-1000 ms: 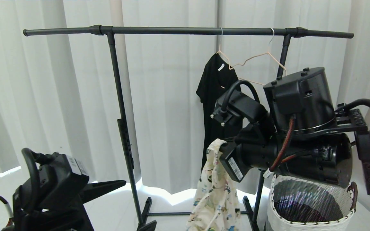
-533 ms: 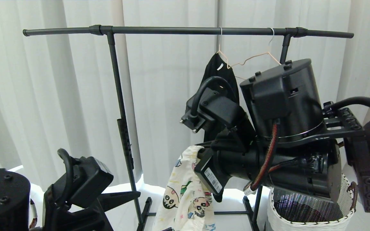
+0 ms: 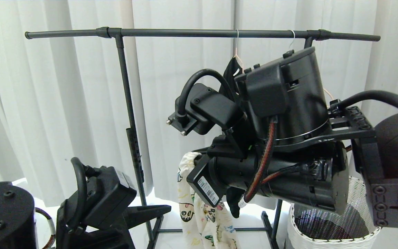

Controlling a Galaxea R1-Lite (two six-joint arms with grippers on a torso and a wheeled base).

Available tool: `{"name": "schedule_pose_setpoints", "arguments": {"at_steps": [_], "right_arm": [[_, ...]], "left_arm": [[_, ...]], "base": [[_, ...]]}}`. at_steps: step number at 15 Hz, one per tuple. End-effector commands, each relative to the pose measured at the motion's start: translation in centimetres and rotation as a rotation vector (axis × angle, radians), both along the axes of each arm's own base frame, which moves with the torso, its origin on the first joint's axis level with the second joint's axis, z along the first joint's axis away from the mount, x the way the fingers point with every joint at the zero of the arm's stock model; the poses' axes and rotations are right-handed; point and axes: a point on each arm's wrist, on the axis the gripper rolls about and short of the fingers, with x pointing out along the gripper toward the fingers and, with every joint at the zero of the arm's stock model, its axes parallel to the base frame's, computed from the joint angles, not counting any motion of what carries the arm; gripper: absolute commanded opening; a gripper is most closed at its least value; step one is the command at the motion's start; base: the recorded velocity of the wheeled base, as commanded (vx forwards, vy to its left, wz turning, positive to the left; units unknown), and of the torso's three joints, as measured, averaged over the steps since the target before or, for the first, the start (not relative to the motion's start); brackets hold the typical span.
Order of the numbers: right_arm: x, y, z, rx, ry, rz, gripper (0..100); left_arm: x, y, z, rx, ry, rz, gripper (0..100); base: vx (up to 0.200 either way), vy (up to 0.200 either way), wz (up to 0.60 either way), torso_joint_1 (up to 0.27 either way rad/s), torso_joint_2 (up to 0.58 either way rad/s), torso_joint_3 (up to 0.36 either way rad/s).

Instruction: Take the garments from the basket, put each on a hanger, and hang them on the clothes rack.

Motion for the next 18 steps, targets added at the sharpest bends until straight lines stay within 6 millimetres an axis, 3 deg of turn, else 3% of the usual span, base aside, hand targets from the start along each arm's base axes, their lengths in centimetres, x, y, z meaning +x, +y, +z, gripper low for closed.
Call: {"name": "schedule_pose_setpoints", "arguments": {"at_steps": [1,8,11,18], "right_arm": [[0.1,0.0,0.0,0.0,-0.001,-0.003,0],[-0.2,-0.2,1.7,0.014,-0.007,0.003,0],[-0.5,-1.2,2.4,0.007,-0.004,-0.001,0],[0.2,-2.8,2.9,0.002,-0.014,-0.063,0]], "left_arm": [[0.4,-0.6,-0.6,0.022,0.021,0.005,100],[2.1,-0.6,-3.9,0.169,0.092,0.127,100],[1.4,0.5,-5.7,0.253,0.104,0.182,100],[0.4,2.2,-6.7,0.28,0.124,0.202,100]], "base": [[0.0,0.0,0.0,0.0,0.0,0.0],[0.0,0.0,0.0,0.0,0.0,0.0],[0.0,0.0,0.0,0.0,0.0,0.0],[0.0,0.0,0.0,0.0,0.0,0.0]]}}
